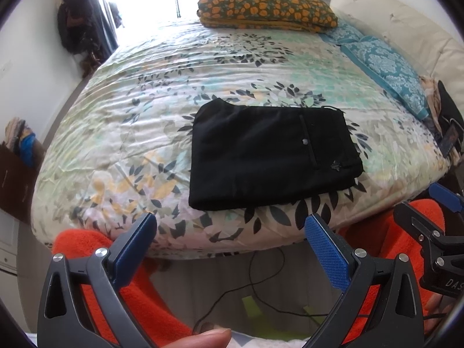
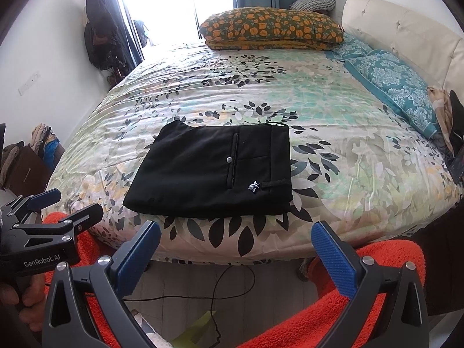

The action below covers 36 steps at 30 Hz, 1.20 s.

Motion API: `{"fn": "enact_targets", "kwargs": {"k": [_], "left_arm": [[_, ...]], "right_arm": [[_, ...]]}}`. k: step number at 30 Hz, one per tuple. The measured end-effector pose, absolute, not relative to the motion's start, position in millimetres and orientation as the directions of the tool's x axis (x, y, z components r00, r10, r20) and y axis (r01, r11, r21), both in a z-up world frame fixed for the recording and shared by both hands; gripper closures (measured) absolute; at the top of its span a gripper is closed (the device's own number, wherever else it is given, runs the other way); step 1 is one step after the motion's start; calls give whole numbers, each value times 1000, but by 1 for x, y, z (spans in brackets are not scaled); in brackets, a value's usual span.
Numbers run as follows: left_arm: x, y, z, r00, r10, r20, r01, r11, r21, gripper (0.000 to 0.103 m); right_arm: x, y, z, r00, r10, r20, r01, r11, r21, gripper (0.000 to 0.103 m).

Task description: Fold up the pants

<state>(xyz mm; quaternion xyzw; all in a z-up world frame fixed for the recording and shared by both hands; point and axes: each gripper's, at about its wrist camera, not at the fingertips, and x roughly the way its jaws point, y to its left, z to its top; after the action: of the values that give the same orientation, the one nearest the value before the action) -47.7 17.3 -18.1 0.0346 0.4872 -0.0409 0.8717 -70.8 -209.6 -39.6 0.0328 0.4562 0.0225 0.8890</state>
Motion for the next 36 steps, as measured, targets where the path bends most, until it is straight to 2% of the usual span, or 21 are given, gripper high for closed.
{"fn": "enact_targets", "kwargs": {"k": [8,24,36], "left_arm": [[-48,17,-19,520,-44,-853,93,996,6,1],[-50,14,-13,562,0,-827,95,993,65,1],[-49,15,-18,546,-12,-838,91,995,46,1]], "right_arm": [[-73,-206,-37,584,77,-808,-26,997,77,0],[-73,-204,-35,589,64,-806,-33,998,55,0],[-73,-204,-37,585,69,-808,-38,998,57,0]]}}
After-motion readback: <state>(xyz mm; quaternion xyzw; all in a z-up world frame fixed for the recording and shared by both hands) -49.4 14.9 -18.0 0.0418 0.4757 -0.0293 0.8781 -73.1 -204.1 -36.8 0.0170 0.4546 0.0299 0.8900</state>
